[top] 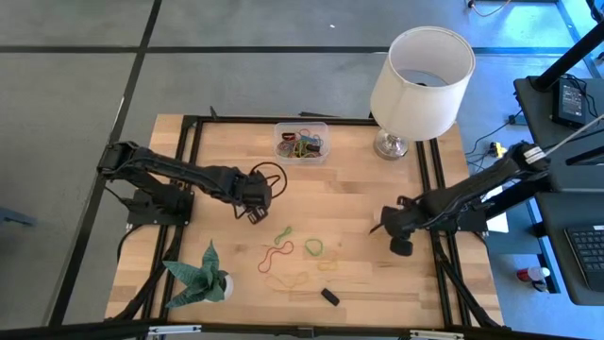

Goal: Pick and place rubber bands into bin
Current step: Put the yellow rubber band into the transparent bin

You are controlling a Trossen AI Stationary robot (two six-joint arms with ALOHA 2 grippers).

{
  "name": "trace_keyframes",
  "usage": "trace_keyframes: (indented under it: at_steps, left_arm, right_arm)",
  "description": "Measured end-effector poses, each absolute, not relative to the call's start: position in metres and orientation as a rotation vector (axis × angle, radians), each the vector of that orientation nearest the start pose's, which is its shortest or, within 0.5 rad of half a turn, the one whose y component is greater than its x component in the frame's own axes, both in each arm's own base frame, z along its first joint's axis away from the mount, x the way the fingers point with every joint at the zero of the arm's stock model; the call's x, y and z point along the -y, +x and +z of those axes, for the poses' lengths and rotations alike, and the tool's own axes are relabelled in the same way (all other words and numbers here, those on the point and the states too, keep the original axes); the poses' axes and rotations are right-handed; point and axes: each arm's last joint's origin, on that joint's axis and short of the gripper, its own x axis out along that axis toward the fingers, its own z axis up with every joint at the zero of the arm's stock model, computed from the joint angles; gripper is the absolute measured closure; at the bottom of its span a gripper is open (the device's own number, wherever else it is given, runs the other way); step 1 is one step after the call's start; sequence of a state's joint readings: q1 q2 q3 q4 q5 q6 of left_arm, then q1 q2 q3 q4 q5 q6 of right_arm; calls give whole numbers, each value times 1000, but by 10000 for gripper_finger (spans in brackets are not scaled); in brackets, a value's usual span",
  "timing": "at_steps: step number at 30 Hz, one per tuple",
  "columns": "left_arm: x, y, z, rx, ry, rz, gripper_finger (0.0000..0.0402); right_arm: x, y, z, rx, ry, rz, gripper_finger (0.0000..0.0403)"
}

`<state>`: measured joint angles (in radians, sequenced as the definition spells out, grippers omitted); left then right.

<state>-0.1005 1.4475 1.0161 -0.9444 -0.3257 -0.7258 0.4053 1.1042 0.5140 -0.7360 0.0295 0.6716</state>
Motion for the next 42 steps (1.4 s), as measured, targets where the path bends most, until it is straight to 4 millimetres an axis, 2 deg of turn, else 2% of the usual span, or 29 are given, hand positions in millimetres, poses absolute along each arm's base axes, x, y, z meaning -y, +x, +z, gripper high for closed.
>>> trace_keyframes:
  at_steps: [7, 11, 14, 19, 21, 28, 34, 37, 42]
  left_arm:
    - [25, 254, 224, -1203, -306, 599, 270]
    - [29, 253, 224, -1206, -285, 578, 270]
    - [31, 253, 224, -1212, -267, 562, 270]
    - [34, 252, 224, -1218, -244, 541, 270]
    - [36, 252, 224, -1223, -195, 515, 270]
    - [41, 254, 221, -1224, -52, 387, 273]
    - [48, 259, 202, -1160, -43, 154, 288]
    - [47, 253, 193, -1169, -23, 125, 296]
    - [45, 239, 184, -1166, -10, 88, 304]
  right_arm:
    - [-68, 159, 139, -1430, 176, -88, 281]
    - [-70, 166, 128, -1458, 119, -90, 267]
    - [-72, 169, 122, -1486, 119, -119, 293]
    - [-74, 176, 124, -1476, 186, -175, 387]
    - [-76, 181, 130, -1459, 208, -195, 392]
    - [-89, 223, 175, -1186, 274, -288, 401]
    - [-90, 255, 235, -937, 251, -358, 402]
    - [-84, 272, 267, -812, 246, -392, 402]
    - [-62, 309, 296, -746, 208, -450, 403]
